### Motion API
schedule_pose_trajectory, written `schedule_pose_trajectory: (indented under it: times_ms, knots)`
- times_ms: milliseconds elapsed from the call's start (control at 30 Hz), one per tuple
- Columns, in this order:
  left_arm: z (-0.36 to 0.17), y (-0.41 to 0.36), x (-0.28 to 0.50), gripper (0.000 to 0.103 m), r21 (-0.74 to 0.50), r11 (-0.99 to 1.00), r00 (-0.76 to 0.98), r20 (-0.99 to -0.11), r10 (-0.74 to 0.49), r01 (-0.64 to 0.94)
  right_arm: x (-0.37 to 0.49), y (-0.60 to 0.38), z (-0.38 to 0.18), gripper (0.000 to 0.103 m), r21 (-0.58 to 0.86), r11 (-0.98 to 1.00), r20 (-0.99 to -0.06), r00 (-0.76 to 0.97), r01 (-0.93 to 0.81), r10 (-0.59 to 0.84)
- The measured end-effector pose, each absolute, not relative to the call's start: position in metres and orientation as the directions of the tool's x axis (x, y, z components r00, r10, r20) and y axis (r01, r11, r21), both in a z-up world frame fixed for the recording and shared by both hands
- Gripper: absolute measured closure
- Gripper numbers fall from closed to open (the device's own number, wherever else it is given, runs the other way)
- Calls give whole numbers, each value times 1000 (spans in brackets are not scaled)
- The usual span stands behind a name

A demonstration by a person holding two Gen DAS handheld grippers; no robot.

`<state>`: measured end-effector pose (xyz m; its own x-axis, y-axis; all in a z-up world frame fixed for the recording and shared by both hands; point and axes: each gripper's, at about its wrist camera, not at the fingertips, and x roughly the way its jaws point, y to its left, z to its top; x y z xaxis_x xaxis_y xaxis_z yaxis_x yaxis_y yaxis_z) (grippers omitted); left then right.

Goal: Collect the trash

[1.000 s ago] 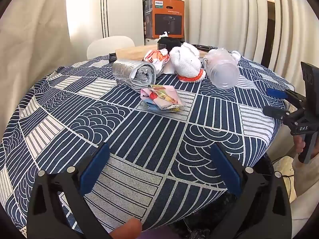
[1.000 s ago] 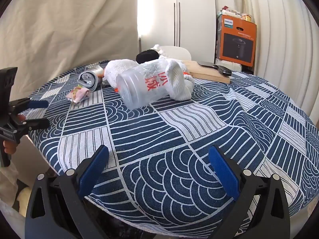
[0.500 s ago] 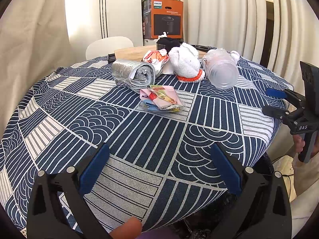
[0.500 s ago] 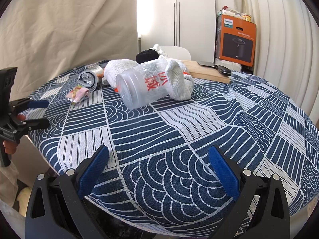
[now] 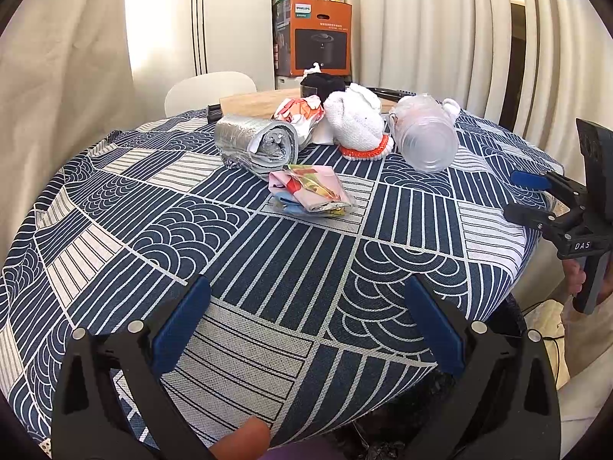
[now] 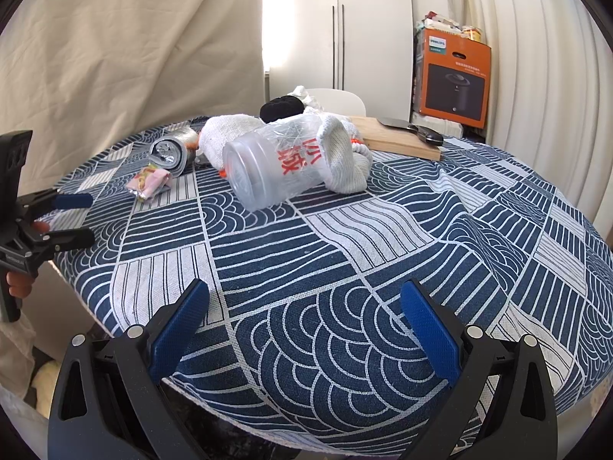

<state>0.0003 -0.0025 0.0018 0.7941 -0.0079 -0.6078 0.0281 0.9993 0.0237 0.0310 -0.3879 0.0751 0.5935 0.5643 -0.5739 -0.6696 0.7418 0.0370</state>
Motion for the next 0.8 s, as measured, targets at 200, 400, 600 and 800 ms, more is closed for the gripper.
schedule_pose_trajectory:
  times_ms: [200, 400, 600, 800]
  knots:
    - [2, -2, 0, 4, 23, 999, 795, -607, -8, 28, 31, -388, 75, 7, 37, 742, -574, 594, -669, 564]
    - [1, -2, 0, 4, 23, 999, 795, -606, -9, 28, 31, -388, 75, 7, 37, 742, -574, 594, -669, 564]
    - [2, -2, 1, 4, 21, 999, 794, -608, -15, 35, 31, -388, 75, 7, 37, 742, -574, 594, -669, 564]
    - [2, -2, 2, 4, 21, 999, 795, -607, -21, 42, 31, -388, 75, 7, 37, 743, -574, 594, -668, 563]
